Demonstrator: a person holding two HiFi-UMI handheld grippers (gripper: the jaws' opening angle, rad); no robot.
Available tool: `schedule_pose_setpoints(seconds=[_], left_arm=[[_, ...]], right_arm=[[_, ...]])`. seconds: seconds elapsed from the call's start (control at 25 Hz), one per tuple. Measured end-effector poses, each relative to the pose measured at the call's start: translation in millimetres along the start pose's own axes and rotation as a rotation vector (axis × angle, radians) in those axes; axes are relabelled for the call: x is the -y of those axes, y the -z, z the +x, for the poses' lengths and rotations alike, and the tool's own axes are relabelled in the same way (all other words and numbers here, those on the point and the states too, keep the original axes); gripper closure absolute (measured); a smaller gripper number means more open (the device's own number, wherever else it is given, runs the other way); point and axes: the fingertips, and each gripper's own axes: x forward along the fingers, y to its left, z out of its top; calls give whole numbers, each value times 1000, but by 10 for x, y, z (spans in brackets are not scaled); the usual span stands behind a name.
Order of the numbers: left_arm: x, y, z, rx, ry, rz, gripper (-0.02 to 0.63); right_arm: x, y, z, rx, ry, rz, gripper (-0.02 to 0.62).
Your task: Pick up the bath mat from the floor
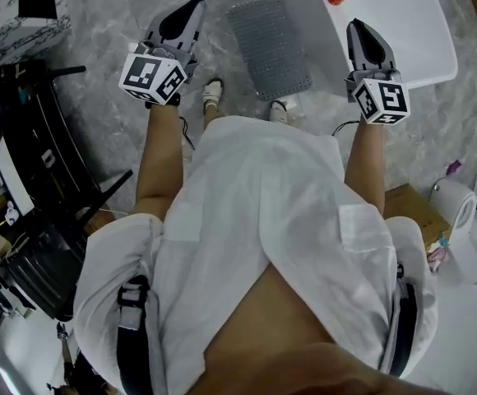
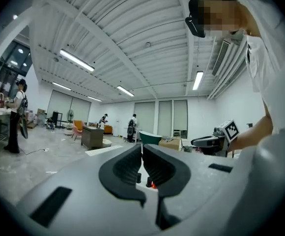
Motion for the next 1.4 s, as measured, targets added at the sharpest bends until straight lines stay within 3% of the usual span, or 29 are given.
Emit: schedule_pose_setpoints(seconds=[0.24,0.44,0.64,1.0,1.4], left_arm=[[-578,210,454,-80,229,-35,589],[-919,385,726,-110,340,-37,589],[-975,658,869,-150,440,-68,589],[-533,1210,980,-207,525,-85,589],[214,2015,889,-281,535,-104,589]], right_arm=[[-112,156,214,-59,234,57,560],[-234,401,341,-102,364,128,560],[-460,775,295,-180,472,170,560],[-450,1561,77,-276,546,233,560],[-472,2573,-221,-316,519,287,487]])
